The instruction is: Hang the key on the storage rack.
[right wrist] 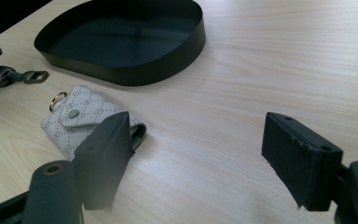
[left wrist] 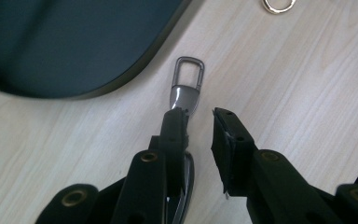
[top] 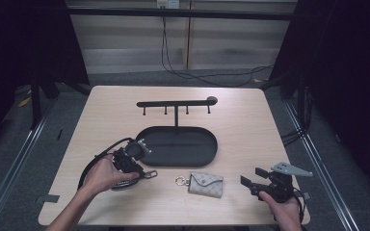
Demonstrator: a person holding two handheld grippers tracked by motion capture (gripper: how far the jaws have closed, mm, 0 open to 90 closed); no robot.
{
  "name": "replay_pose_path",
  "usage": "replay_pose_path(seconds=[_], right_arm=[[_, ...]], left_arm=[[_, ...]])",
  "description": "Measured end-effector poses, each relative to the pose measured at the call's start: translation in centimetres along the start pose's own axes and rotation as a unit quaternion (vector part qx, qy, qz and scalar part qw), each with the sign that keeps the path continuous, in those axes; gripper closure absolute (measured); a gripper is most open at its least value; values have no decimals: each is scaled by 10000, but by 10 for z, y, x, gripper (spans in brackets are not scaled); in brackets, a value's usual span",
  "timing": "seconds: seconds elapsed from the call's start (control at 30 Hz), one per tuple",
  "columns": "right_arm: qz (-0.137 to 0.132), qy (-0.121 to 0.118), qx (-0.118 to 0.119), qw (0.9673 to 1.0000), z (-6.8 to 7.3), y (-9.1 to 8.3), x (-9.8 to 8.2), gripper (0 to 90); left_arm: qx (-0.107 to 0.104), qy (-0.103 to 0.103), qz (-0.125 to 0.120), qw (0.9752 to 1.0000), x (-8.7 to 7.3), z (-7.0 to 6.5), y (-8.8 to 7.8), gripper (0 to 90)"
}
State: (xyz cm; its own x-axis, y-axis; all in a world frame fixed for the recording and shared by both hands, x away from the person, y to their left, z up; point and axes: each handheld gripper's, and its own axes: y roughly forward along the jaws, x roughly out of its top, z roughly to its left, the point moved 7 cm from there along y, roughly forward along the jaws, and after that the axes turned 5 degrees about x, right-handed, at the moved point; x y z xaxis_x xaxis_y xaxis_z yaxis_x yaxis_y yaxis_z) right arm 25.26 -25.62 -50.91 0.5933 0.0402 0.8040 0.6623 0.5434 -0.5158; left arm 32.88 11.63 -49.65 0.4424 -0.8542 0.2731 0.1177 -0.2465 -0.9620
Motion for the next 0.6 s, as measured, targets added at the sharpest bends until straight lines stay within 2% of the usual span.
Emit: replay_pose_path(seconds=[0.07,0.13,0.2,0.27,0.47,0.57,0.6], right_arm=[[23,-22,-6,10000,0,0,0,240],[34,-40,-4,10000,0,0,-1,239],[57,-34,-4,10000,0,1,-1,239],[57,-28,18,10000,0,1,-1,237],[84,-35,-4,10000,0,2,-2,235],[114,-28,-11,9999,0,2,-2,235],[131,-35,-33,9999,-1,2,-3,235]], left_arm=[[56,46,179,9998,1,0,5,723],[-5,100,283,9995,3,0,10,711],[-12,60,308,9995,4,2,14,687],[-3,-37,368,9993,4,6,17,624],[-100,1,402,9991,7,5,26,625],[-128,84,510,9986,9,4,29,640],[-144,33,514,9986,10,4,30,643]])
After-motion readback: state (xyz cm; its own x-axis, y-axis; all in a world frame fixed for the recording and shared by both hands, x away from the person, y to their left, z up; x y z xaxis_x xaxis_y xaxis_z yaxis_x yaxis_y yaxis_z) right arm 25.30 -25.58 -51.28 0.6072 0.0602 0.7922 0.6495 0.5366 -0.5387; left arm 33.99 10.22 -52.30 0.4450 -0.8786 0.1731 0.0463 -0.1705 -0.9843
